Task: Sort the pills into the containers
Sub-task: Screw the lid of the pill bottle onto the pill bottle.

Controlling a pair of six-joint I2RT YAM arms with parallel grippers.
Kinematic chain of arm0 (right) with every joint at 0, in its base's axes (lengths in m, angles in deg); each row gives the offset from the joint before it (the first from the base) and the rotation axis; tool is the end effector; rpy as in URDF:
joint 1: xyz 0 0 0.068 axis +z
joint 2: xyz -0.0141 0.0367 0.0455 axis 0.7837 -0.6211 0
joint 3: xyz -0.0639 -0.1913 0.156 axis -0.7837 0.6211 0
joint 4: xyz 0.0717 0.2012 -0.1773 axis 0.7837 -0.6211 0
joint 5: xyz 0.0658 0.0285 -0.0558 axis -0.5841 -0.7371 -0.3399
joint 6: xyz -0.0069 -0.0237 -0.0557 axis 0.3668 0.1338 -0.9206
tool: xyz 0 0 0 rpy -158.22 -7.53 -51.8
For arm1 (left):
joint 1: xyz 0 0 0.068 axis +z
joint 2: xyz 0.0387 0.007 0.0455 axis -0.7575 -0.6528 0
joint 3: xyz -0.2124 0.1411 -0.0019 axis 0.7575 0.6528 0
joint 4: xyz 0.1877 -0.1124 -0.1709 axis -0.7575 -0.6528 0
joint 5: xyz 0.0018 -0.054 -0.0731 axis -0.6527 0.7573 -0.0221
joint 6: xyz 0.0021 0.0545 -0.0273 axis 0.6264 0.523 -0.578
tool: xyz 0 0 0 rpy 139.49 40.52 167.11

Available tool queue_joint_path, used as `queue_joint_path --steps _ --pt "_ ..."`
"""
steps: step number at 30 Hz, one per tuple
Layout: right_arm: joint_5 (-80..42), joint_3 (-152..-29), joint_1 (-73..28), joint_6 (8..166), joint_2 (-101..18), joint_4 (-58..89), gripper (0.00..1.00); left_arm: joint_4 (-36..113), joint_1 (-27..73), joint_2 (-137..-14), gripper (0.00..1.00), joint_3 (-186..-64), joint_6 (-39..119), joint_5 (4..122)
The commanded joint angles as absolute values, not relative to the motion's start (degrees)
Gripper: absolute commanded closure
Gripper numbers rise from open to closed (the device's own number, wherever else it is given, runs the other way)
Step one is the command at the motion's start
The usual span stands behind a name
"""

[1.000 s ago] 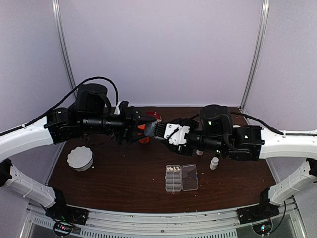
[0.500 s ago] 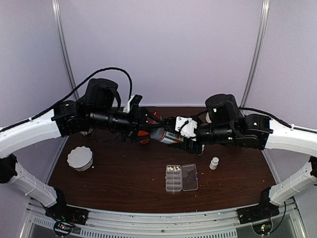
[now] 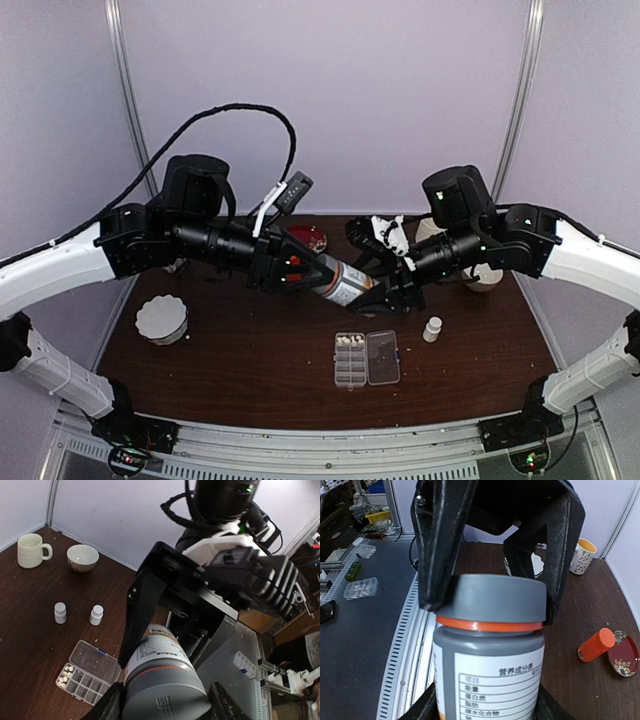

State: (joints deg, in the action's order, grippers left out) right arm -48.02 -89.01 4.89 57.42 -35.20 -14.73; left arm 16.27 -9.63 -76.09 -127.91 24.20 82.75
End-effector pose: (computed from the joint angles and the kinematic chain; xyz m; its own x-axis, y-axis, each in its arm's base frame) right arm 0.1500 0.2753 0.3517 0.1048 -0.4057 -0.9080 -0.9883 -0.1446 -0.0494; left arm 0.1515 -0.2925 0.3687 -0.6088 0.2329 -0.7584 0.7929 0.2076 -0.5728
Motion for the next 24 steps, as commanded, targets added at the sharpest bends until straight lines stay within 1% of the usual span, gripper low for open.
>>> queue_joint_path --steps 1,5,8,14,20,24 --pt "-64.7 -92.2 5.6 58.9 -34.7 -7.8 1.00 18.1 -9.1 -81.4 1.00 -131.8 43.0 86.4" --pt "-66.5 -92.3 5.1 61.1 -35.0 -7.4 1.00 12.2 -9.1 -85.2 1.00 -137.0 55.7 90.1" --pt "-67.0 -91.8 4.9 62.6 -35.1 -7.0 1.00 11.5 -9.0 -85.7 1.00 -137.9 64.2 92.9" --pt "-68.6 -89.7 4.4 67.2 -34.6 -3.3 1.00 9.0 -9.1 -84.4 1.00 -137.5 82.8 94.7" --pt "-68.6 -86.9 3.7 70.7 -34.1 0.3 1.00 8.3 -9.2 -81.6 1.00 -133.9 104.1 93.8" --pt "-68.2 -85.8 3.3 71.0 -34.3 0.6 1.00 8.2 -9.1 -81.0 1.00 -133.6 110.1 89.8"
